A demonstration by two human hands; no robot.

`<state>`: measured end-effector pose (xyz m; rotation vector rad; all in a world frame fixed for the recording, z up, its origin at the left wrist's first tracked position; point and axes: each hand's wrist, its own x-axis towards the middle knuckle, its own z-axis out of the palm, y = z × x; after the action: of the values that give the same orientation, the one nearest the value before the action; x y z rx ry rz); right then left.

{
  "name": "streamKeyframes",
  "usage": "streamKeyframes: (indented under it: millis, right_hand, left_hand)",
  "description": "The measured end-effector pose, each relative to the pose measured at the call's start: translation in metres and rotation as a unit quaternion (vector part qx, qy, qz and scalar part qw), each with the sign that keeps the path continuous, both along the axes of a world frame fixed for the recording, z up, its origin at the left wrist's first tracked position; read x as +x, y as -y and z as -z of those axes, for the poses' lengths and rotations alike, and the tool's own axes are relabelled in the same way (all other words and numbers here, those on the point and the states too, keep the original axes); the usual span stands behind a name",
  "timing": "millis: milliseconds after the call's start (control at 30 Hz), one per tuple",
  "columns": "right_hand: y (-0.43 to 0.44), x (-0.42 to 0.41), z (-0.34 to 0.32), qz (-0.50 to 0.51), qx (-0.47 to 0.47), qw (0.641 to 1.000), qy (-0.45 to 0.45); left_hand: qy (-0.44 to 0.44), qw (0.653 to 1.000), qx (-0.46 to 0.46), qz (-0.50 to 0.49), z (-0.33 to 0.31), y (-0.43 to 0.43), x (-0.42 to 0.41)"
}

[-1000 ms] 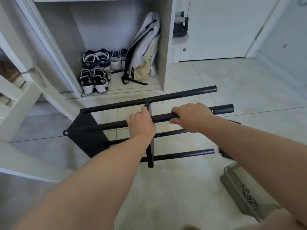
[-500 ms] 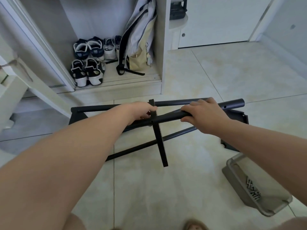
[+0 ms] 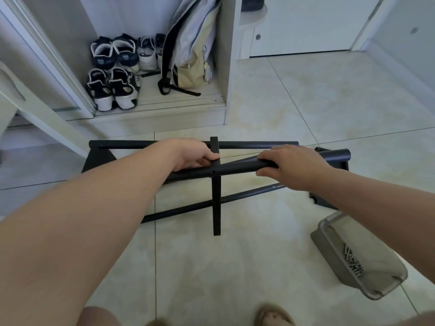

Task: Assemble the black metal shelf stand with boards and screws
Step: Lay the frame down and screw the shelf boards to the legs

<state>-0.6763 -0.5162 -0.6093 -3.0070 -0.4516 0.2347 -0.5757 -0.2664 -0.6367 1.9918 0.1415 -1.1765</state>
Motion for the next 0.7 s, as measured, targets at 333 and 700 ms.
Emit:
streamKeyframes:
  millis: [333, 700]
  right_hand:
    - [-0.005, -0.005, -0.001, -0.007, 0.016, 0.999, -0.048]
    - [0.001, -0.007, 0.002, 0.017, 0.02, 0.997, -0.078]
  left_hand:
    - [-0.039, 0.997, 0.027, 0.059, 0.001, 0.003, -0.009]
    - [0.003, 1.0, 0.029, -0.001, 0.005, 0.01, -0.004]
